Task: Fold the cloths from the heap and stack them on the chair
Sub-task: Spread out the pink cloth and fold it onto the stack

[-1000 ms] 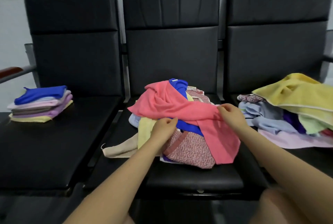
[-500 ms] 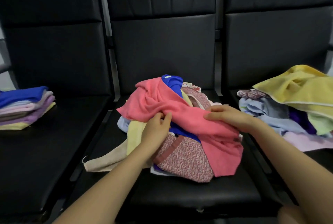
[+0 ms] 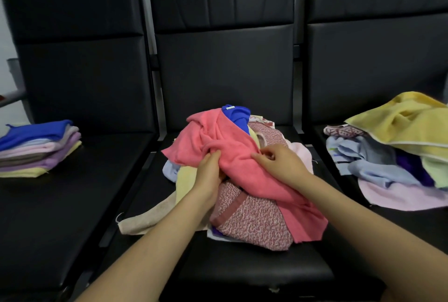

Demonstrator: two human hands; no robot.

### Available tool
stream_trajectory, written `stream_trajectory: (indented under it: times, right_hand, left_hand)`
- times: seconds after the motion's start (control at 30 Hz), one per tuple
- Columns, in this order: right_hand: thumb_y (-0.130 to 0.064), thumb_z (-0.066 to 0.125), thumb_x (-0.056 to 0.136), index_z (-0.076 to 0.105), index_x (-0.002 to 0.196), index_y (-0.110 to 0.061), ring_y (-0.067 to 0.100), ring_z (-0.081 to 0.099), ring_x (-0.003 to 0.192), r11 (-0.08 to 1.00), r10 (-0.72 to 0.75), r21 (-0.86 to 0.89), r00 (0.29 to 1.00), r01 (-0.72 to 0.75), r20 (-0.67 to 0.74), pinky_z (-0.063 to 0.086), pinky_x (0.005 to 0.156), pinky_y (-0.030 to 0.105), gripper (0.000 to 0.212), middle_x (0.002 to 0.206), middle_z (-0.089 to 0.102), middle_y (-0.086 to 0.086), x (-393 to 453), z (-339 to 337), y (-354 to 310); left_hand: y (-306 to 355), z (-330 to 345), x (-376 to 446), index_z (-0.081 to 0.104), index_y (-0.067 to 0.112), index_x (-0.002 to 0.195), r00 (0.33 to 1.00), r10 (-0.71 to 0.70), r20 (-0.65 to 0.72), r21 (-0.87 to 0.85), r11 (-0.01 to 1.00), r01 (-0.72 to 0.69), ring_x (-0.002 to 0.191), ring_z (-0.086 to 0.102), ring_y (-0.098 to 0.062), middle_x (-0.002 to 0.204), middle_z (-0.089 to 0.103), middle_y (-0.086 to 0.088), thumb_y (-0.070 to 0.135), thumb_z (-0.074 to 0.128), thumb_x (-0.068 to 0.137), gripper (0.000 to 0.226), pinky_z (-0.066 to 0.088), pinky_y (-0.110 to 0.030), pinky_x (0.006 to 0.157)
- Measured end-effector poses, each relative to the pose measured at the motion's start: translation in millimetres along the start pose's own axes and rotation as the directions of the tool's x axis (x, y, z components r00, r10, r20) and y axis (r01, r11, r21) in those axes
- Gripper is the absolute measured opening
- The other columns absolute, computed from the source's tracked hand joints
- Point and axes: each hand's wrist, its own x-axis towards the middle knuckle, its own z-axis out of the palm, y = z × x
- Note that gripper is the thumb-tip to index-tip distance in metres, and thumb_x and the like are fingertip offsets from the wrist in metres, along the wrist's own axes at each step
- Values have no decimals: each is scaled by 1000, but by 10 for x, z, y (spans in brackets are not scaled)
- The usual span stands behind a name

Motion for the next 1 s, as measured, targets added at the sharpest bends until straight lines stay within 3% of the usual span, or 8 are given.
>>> stream_trajectory:
  times: [0.07, 0.17, 0.4, 0.53, 0.63, 0.73, 0.83, 1.0]
  right_hand:
    - [-51, 59, 89, 63, 70, -6, 18, 56, 67, 992, 125, -14, 988, -125, 95, 45, 69, 37, 49, 67, 63, 3, 56, 27, 39]
    - [-34, 67, 88, 63, 70, -4, 11, 49, 65, 960, 155, 211, 976, -185, 153, 39, 68, 32, 35, 65, 57, 0, 99, 10, 106]
    - [-21, 64, 92, 68, 76, -3, 9, 50, 75, 896, 89, 443, 992, -39, -91, 40, 72, 30, 24, 76, 59, 2, 2, -368, -50]
    - [-24, 57, 96, 61, 75, -17, 6, 47, 58, 608, 281, 779, 959, -154, -30, 38, 55, 25, 23, 63, 55, -5, 3, -730, -129]
    - [-25, 52, 98, 67, 100, -7, 12, 68, 73, 191, 345, 953, 925, -235, 159, 53, 65, 23, 24, 81, 72, 3, 36, -990, -119]
    - [-24, 42, 103, 66, 101, -9, 11, 72, 74, 38, 335, 963, 911, -267, 240, 57, 62, 23, 29, 81, 75, 2, 56, -957, -98]
    - [-26, 49, 100, 66, 101, -14, 15, 68, 76, 105, 420, 903, 842, -416, 339, 53, 68, 28, 21, 74, 74, 0, -3, -645, -30]
    - [-35, 81, 75, 70, 106, -7, 25, 68, 96, 659, 384, 502, 824, -560, 416, 52, 95, 40, 43, 102, 73, 11, -218, -423, 102]
  left_hand:
    - [42, 26, -59, 57, 12, 105, 994, -76, 75, -146, 986, 86, 92, 62, -19, 99, 63, -10, 18, 41, 102, 17, 52, -30, 74]
    - [32, 11, -122, 59, 12, 98, 978, -115, 175, -28, 992, 122, 87, 63, -17, 97, 64, -7, 18, 48, 100, 12, 51, -29, 72]
    - [252, -56, -155, 62, 2, 117, 991, -80, 105, -44, 995, 85, 92, 67, -25, 106, 68, -19, 11, 54, 95, 24, 57, -34, 79]
    - [646, -293, -296, 64, 4, 114, 999, -6, 53, -136, 991, 13, 83, 71, -20, 95, 73, -13, 17, 55, 95, 25, 59, -26, 65]
    - [939, -543, -364, 66, 6, 100, 991, 132, 10, -200, 971, -128, 85, 70, -14, 84, 75, -5, 17, 55, 94, 16, 56, -26, 75]
    - [1018, -761, -386, 66, 9, 107, 972, 217, 87, -147, 968, -203, 87, 69, -12, 92, 74, -3, 17, 59, 85, 24, 56, -24, 76]
    - [863, -995, -274, 60, 8, 127, 976, 212, 47, 125, 968, -216, 105, 65, -18, 116, 68, -7, 7, 60, 87, 39, 53, -25, 84]
    - [567, -1270, -247, 56, 15, 130, 971, 134, -199, 529, 849, -9, 108, 58, -22, 123, 60, -4, 21, 70, 85, 47, 49, -32, 87]
